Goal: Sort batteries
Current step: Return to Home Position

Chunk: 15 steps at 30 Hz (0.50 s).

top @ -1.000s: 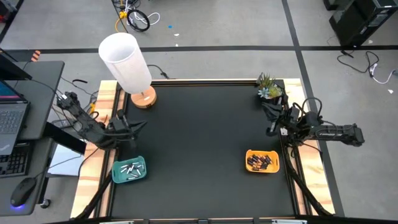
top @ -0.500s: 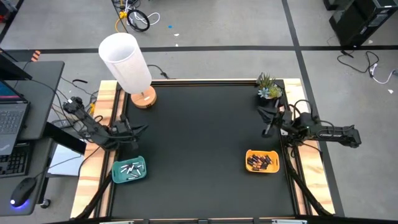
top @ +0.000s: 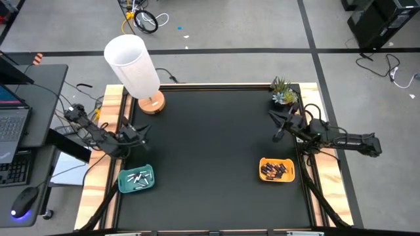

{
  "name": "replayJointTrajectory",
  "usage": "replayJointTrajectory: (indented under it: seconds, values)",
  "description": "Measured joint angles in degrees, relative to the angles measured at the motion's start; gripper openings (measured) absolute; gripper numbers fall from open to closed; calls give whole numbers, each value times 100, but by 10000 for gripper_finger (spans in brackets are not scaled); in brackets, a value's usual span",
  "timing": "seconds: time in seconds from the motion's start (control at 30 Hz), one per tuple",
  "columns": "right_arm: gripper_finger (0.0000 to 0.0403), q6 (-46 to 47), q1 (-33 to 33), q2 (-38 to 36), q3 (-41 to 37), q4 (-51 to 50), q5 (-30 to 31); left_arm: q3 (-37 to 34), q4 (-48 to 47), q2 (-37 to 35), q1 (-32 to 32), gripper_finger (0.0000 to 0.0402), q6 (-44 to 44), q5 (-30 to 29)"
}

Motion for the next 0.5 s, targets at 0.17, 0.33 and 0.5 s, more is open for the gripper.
replayJointTrajectory:
  seconds: [0.17,0.33,0.5]
  values:
    - [1,-36,-18,0,0,-53,0,-2,-167,10,365,21,82,545]
    - [3,-1481,-18,2,0,-263,15,-2,-154,11,519,21,-17,601]
    - [4,-2020,-18,0,0,-213,13,-4,7,7,685,21,212,387]
